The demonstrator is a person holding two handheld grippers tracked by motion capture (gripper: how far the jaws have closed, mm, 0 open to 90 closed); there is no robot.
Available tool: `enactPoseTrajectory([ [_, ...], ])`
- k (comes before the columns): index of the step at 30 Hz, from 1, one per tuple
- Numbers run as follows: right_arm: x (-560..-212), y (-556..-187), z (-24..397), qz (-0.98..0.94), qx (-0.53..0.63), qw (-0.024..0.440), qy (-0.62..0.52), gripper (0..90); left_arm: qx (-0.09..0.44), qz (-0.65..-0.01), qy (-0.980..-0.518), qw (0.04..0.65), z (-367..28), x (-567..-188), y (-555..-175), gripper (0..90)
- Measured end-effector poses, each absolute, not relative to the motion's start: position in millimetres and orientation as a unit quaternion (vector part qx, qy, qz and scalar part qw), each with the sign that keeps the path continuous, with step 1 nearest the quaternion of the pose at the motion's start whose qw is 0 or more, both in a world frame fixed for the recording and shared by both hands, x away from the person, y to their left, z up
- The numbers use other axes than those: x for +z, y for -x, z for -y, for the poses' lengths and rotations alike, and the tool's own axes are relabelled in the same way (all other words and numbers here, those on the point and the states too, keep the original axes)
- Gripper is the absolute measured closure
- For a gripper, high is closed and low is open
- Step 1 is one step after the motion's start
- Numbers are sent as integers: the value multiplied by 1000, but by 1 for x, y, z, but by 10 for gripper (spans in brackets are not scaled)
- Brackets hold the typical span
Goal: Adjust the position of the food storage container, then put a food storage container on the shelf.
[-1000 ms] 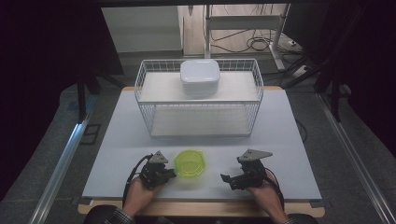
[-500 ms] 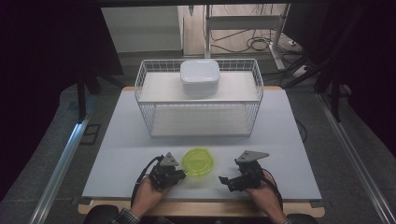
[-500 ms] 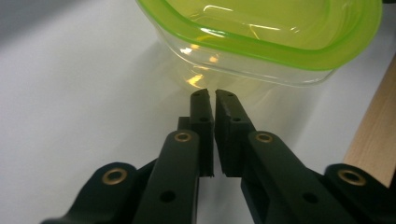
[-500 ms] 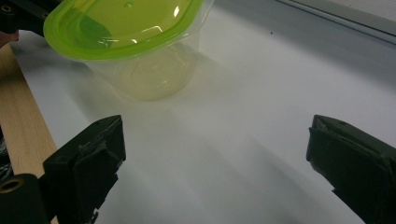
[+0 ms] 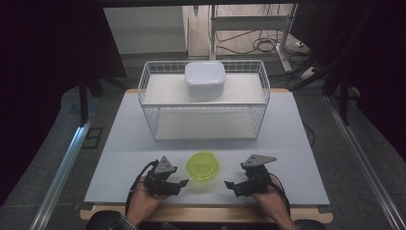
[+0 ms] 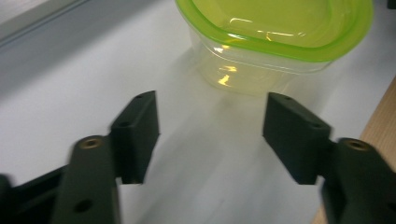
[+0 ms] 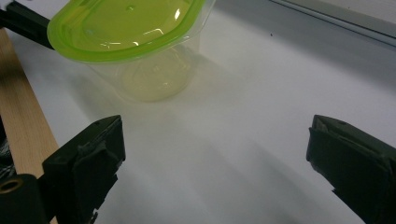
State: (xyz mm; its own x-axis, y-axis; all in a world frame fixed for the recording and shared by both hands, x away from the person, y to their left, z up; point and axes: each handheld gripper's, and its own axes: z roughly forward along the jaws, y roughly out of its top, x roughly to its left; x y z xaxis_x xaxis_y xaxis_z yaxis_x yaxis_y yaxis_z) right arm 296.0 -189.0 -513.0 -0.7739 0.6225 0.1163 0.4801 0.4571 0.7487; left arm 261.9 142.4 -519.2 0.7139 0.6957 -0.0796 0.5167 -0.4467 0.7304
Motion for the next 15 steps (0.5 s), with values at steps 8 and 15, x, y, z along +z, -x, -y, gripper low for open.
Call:
enactPoseTrajectory([
  [8, -513, -296, 189, -848, 412, 83, -324, 48, 147, -345, -848, 374, -150, -520, -251, 53],
  [15, -512, -297, 190, -842, 417, 81, -333, 24, 151, -346, -840, 390, -156, -523, -246, 17],
])
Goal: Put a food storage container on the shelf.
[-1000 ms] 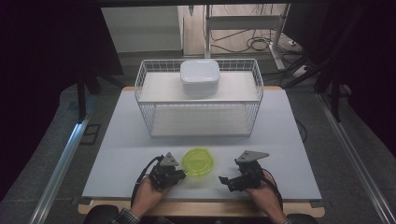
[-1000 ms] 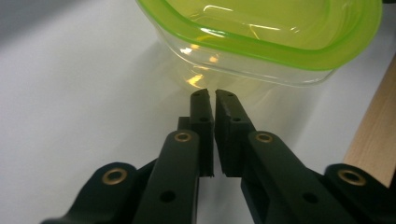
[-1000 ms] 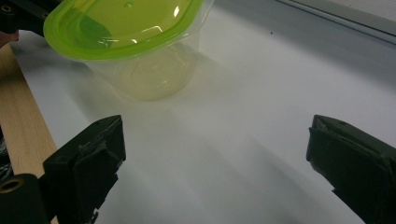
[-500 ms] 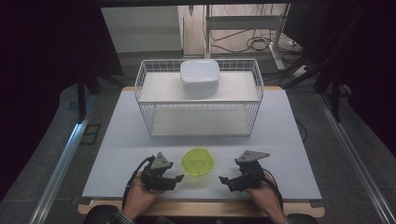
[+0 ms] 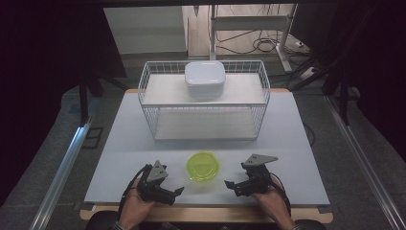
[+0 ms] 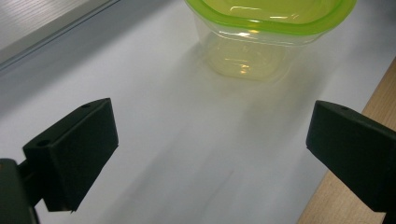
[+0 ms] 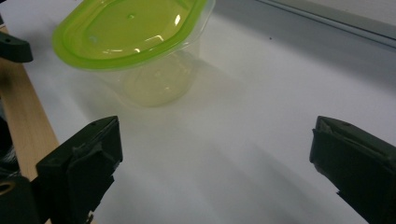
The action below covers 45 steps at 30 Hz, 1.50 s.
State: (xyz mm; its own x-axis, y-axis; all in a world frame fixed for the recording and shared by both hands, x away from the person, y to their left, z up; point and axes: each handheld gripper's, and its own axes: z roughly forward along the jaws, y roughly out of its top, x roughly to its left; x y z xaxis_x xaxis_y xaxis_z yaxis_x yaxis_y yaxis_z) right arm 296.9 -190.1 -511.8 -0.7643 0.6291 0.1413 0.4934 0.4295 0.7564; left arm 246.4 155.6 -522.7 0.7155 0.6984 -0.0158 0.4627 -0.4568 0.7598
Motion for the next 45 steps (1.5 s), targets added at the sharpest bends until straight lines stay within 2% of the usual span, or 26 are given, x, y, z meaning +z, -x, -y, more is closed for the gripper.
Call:
enactPoseTrajectory([
  [13, -503, -309, 186, -834, 433, 56, -338, 35, 150, -359, -830, 400, -164, -527, -250, 8],
  [19, -493, -322, 184, -820, 443, 25, -361, 39, 147, -364, -829, 398, -167, -528, -252, 8],
  [30, -483, -346, 171, -816, 447, -27, -366, 258, 144, -360, -836, 389, -166, -531, -254, 10],
  [36, -489, -362, 159, -814, 437, -68, -377, 353, 145, -356, -838, 387, -166, -531, -253, 11],
  [45, -497, -379, 153, -801, 425, -134, -399, 542, 143, -352, -841, 385, -165, -531, -253, 13],
])
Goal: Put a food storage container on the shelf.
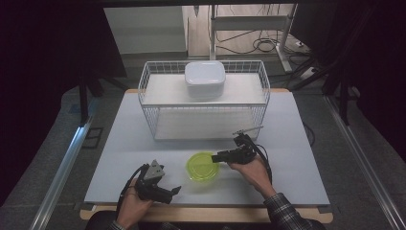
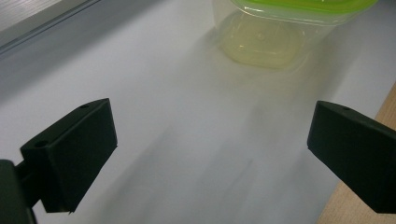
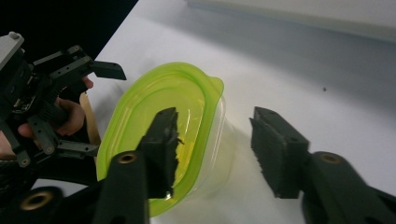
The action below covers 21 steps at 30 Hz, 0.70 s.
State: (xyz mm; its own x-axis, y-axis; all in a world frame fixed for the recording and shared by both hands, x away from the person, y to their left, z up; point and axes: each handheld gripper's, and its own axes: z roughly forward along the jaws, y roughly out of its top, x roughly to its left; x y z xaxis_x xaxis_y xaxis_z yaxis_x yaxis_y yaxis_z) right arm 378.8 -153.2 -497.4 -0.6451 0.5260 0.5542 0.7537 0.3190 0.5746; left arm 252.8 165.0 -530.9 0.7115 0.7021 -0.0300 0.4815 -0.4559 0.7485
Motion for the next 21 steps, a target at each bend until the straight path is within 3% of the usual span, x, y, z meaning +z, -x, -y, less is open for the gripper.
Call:
enactPoseTrajectory([
  [4, -501, -381, 151, 800, -417, 153, 404, 611, 143, -351, -842, 385, -165, -531, -253, 15],
  [10, -501, -383, 150, 795, -418, 178, 403, 799, 144, -350, -843, 383, -164, -531, -252, 16],
  [17, -497, -381, 150, 789, -422, 196, 400, 822, 144, -349, -843, 382, -164, -531, -252, 17],
  [21, -493, -379, 151, 791, -423, 184, 401, 825, 145, -349, -843, 382, -164, -531, -252, 18],
])
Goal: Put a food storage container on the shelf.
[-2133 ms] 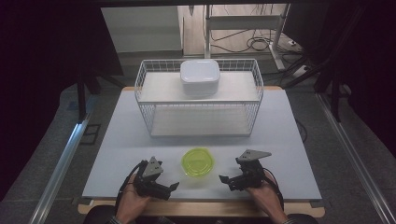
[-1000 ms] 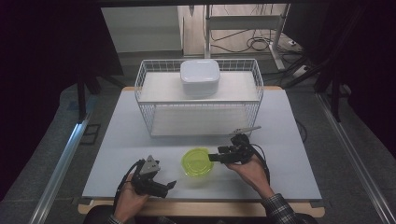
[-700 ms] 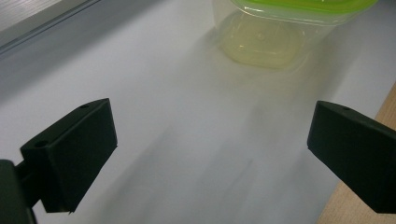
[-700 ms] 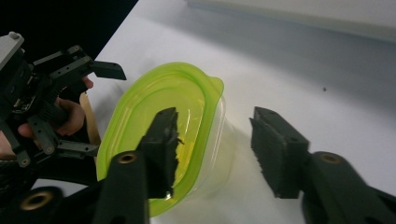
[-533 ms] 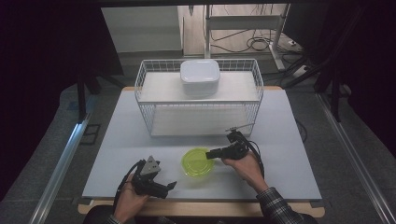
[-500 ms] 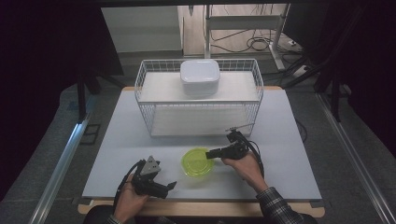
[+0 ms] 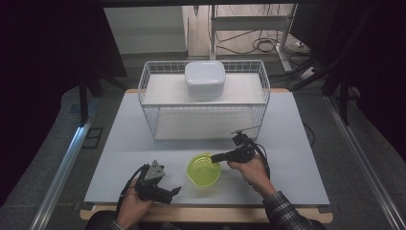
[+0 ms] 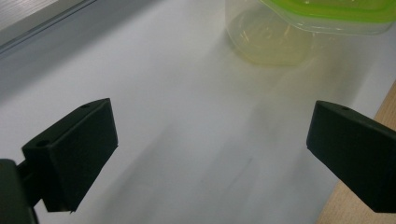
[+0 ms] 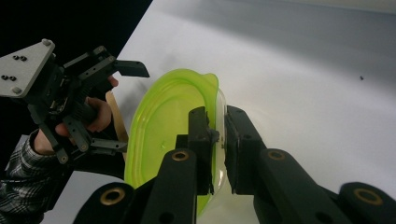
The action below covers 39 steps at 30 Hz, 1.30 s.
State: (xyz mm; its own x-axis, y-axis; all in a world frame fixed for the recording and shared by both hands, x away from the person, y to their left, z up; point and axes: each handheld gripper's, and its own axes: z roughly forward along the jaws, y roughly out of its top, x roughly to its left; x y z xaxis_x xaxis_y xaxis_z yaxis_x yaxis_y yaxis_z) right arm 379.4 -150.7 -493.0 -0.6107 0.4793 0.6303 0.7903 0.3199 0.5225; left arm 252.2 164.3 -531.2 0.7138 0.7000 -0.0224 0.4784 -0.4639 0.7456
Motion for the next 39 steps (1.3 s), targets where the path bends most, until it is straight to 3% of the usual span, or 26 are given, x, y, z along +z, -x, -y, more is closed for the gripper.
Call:
enactPoseTrajectory([
  [39, -411, -384, 180, 741, -509, 160, 408, 825, 153, -362, -832, 393, -168, -529, -252, 10],
])
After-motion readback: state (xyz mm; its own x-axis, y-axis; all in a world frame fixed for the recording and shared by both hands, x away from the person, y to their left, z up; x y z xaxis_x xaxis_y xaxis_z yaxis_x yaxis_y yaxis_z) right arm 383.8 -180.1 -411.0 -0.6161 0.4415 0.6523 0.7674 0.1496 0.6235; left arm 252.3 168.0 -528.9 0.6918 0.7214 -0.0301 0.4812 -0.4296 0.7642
